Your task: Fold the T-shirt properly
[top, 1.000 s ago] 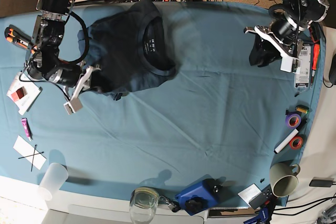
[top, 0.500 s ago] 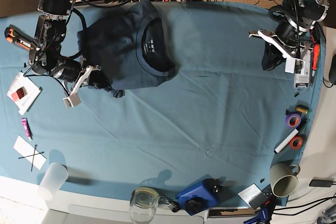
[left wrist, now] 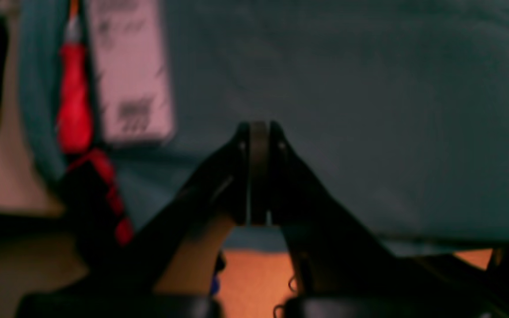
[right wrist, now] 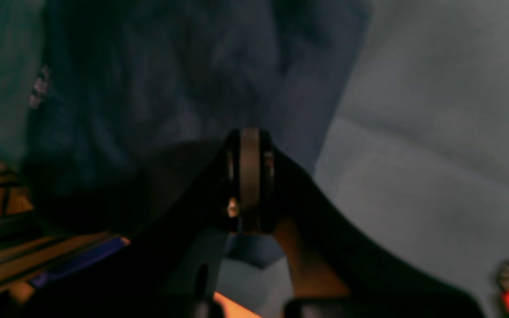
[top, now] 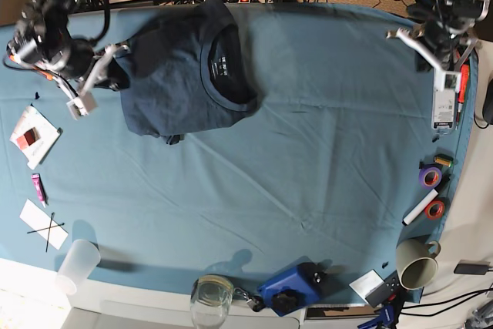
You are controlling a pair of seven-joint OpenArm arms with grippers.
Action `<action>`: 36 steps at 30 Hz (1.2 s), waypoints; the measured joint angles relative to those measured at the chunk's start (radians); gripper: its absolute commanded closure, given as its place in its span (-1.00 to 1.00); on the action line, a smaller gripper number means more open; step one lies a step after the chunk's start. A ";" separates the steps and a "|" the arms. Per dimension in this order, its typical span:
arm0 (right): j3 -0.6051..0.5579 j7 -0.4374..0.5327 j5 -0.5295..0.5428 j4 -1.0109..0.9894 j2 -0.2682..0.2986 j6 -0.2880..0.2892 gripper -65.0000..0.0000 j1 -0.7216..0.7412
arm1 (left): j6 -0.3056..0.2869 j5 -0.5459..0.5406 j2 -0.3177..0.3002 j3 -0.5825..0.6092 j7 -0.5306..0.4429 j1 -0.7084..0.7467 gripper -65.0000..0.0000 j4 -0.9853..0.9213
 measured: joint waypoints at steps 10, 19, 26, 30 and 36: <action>0.063 0.014 0.016 0.093 0.001 0.001 1.00 -0.287 | -0.006 -0.105 0.000 -0.087 0.042 0.153 1.00 0.001; 0.063 0.011 0.012 0.093 0.002 0.001 1.00 -0.567 | -0.006 -0.105 -0.001 -0.087 0.041 0.323 1.00 0.001; 0.064 0.020 -0.044 0.052 -0.102 0.001 1.00 -0.661 | -0.006 -0.132 0.009 -0.087 -0.005 0.449 1.00 -0.012; 0.063 0.018 -0.070 -0.054 -0.150 0.002 1.00 -0.661 | -0.042 -0.130 0.008 -0.087 -0.013 0.459 1.00 -0.095; 0.064 0.018 -0.087 -0.219 -0.143 0.002 1.00 -0.641 | -0.060 -0.196 0.009 -0.087 -0.047 0.457 1.00 -0.274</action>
